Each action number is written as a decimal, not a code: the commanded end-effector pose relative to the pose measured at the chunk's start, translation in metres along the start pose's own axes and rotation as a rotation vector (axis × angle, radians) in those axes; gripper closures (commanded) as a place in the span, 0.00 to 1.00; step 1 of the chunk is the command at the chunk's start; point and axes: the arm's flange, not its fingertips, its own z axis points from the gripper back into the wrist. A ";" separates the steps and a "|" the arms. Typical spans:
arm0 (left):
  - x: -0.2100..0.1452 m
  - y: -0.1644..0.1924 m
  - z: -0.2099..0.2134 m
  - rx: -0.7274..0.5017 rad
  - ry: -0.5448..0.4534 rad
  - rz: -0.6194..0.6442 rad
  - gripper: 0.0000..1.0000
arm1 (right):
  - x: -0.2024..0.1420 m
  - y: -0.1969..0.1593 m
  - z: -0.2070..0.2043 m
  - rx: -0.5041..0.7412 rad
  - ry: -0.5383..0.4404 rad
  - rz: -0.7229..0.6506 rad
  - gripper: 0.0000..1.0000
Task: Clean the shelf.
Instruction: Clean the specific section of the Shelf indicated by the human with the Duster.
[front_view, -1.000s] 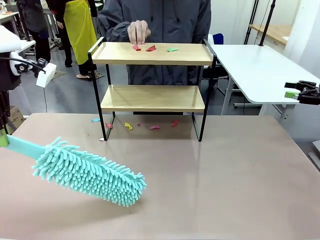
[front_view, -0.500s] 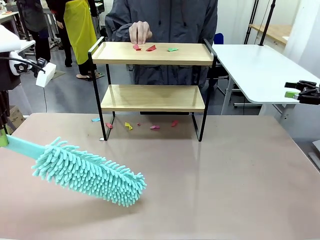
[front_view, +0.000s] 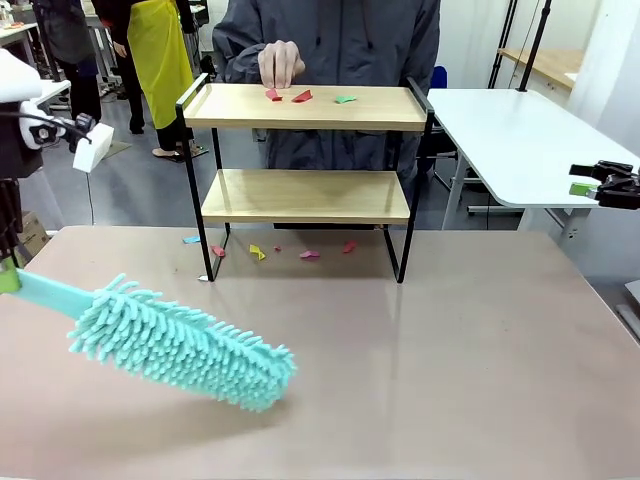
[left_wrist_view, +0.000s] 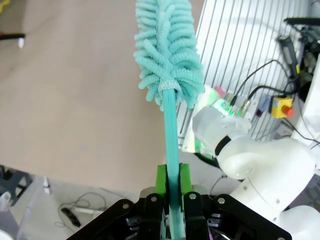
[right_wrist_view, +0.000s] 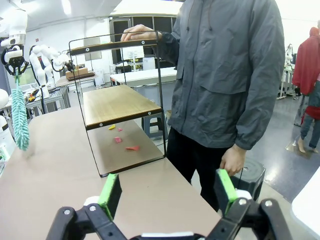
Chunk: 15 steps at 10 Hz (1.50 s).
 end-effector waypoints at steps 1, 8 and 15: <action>0.013 -0.003 0.022 -0.059 -0.149 -0.039 0.87 | 0.005 0.002 -0.002 -0.003 0.007 -0.011 0.00; 0.128 -0.067 0.168 -0.077 -0.639 0.330 0.87 | 0.005 0.002 -0.002 -0.003 0.007 -0.011 0.00; 0.286 -0.066 0.218 0.220 -0.773 0.987 0.87 | 0.005 0.002 -0.002 -0.003 0.007 -0.011 0.00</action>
